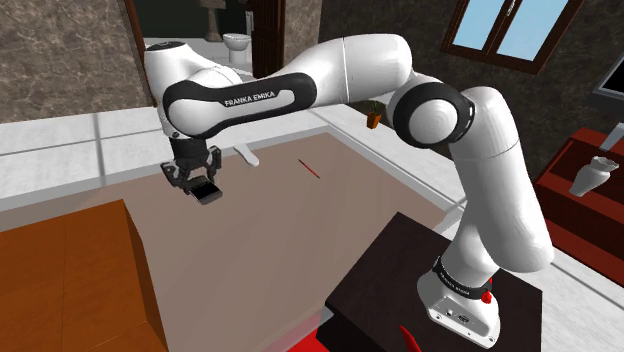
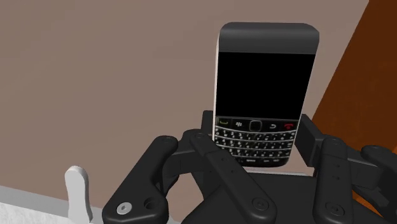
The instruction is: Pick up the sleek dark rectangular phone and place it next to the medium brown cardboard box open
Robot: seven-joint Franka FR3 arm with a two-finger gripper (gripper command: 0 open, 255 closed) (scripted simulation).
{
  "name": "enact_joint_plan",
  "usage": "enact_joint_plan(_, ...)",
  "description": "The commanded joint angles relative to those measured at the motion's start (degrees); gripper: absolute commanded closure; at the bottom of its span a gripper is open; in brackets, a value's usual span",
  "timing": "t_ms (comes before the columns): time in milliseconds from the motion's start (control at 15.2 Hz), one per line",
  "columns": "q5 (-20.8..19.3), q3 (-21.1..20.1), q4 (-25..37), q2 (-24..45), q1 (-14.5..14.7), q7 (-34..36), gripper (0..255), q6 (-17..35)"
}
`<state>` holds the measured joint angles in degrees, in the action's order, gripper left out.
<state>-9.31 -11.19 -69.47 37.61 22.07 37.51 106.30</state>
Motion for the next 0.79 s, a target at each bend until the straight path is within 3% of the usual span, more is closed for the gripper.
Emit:
enact_joint_plan(0, -0.5, -0.2, 4.2, 2.6, 2.2, 2.0, 255, -1.7)
enact_joint_plan(66, -0.9, -0.3, 9.2, 5.5, 4.1, 3.3, 255, -3.8)
enact_joint_plan(726, -1.2, 0.0, 3.5, 6.8, 3.8, 3.9, 255, 3.0)
